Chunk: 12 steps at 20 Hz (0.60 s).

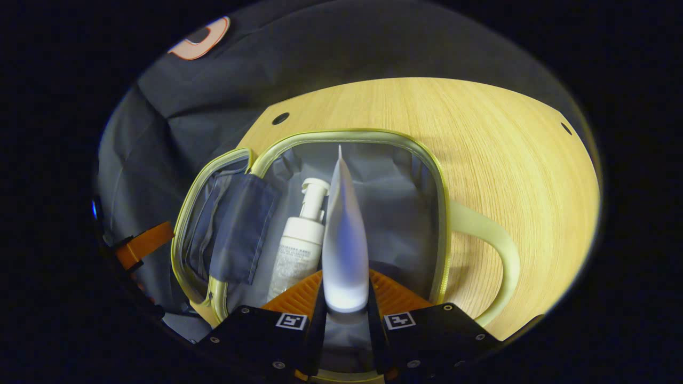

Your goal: First open the suitcase, pack the skin care products into it, and then close the suitcase.

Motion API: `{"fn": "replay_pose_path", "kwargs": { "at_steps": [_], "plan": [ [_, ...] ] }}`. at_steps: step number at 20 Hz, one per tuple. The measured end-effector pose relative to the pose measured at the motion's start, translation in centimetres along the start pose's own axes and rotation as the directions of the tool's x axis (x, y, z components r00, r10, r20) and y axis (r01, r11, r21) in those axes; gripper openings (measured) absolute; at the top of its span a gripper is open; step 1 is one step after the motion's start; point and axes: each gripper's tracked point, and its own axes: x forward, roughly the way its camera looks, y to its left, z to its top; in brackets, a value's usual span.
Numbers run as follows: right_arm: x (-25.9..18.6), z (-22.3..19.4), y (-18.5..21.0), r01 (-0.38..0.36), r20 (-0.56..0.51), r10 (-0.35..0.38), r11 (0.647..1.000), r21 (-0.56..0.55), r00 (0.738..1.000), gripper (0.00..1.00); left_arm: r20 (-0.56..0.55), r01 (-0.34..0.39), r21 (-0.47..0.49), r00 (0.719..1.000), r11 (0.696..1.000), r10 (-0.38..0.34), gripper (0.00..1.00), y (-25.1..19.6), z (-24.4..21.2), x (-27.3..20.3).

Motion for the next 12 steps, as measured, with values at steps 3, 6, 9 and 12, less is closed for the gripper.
{"fn": "replay_pose_path", "kwargs": {
  "at_steps": [3,6,9,12],
  "plan": [
    [0.2,0.2,-0.8,0.059,-0.018,-0.058,0.997,0.056,0.998,0.44,0.006,-0.089,-0.071,0.996,0.994,0.089,0.73,6.3,-0.1,0.8],
    [0.1,0.3,-0.8,0.080,-0.004,-0.080,0.995,0.065,0.997,0.45,0.011,-0.136,-0.123,0.990,0.983,0.138,0.73,10.3,0.2,1.7],
    [-1.0,0.9,-0.8,0.090,0.030,-0.093,0.992,0.084,0.995,0.44,0.019,-0.139,-0.162,0.989,0.977,0.144,0.74,13.0,0.1,3.0],
    [-2.9,2.1,-0.7,0.081,0.105,-0.090,0.993,0.091,0.990,0.54,0.029,-0.112,-0.194,0.992,0.975,0.120,0.76,14.2,0.6,4.7]
  ]
}}
